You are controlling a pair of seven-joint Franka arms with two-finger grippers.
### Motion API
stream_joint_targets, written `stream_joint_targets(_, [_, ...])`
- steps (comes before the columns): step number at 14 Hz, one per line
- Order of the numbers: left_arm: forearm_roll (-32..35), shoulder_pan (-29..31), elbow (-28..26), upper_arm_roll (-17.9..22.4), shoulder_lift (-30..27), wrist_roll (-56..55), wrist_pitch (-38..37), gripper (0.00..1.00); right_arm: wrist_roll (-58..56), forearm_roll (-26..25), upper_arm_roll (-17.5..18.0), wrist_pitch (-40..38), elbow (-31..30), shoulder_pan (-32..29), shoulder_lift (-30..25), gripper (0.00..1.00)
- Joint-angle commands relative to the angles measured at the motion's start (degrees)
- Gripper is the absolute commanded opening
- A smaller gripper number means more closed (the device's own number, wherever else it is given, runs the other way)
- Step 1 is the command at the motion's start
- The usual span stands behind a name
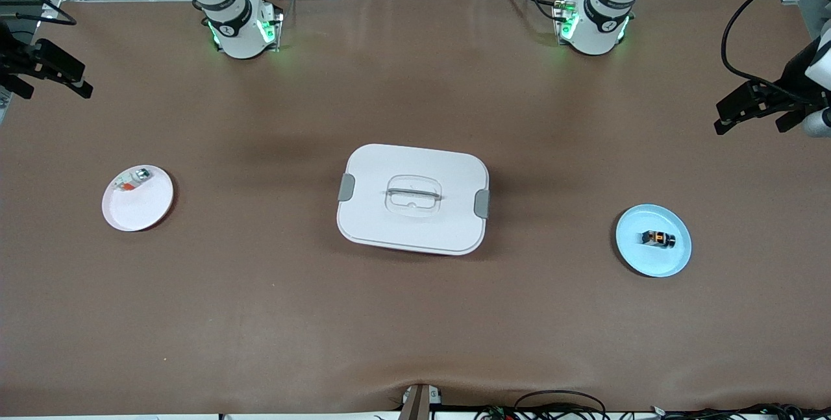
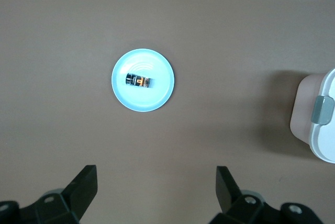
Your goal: Transfer orange switch to right arm and place
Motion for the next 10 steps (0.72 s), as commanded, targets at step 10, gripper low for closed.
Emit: stream_joint_targets(10, [-0.21, 0.28, 1.82, -0.09, 0.76, -0.14, -1.5, 1.0, -0.89, 0.82, 0.21, 0.33, -1.12, -0.67, -1.24, 1.0])
